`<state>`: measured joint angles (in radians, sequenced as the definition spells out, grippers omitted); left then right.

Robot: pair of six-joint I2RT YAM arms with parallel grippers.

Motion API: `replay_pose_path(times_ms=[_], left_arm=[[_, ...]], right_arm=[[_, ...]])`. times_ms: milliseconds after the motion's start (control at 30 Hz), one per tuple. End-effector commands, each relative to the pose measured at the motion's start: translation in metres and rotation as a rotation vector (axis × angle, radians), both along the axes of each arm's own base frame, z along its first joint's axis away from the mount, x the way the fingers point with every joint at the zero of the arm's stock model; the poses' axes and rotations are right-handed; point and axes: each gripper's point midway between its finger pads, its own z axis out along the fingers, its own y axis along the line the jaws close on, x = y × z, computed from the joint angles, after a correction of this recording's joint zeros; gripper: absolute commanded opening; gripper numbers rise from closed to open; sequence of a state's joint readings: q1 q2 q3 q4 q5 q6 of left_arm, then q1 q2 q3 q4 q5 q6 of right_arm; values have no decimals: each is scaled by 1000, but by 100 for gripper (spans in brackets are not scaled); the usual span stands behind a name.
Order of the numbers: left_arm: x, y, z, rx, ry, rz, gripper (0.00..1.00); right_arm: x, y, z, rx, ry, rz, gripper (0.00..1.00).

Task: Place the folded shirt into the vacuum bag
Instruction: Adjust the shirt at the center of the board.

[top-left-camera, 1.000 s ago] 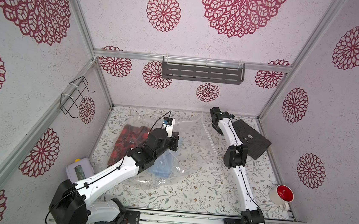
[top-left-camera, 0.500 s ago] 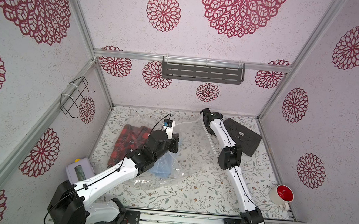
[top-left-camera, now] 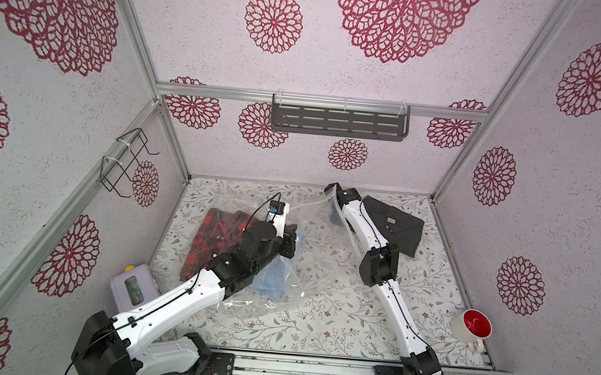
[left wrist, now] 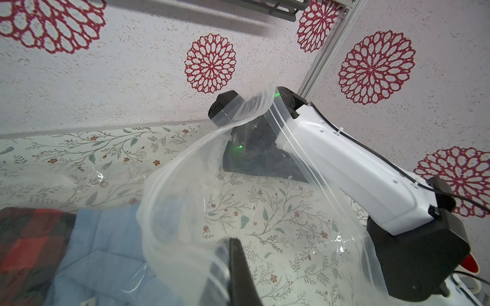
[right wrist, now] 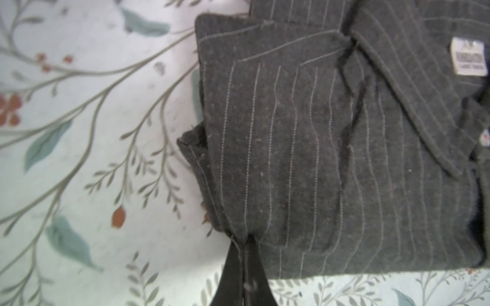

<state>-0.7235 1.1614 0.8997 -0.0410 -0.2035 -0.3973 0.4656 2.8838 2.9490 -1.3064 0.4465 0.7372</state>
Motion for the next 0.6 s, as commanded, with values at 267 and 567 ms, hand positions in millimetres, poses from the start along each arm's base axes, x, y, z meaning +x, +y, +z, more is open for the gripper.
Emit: replay_pose_path(times_ms=[267,567], left_arm=[[-9,8,10,-11,-24,17,0],[-14,12,19,-18,-36,20,0]], right_arm=[[-7,19,107,-25,-80,274,85],[16,24,219,95,-361,388,99]])
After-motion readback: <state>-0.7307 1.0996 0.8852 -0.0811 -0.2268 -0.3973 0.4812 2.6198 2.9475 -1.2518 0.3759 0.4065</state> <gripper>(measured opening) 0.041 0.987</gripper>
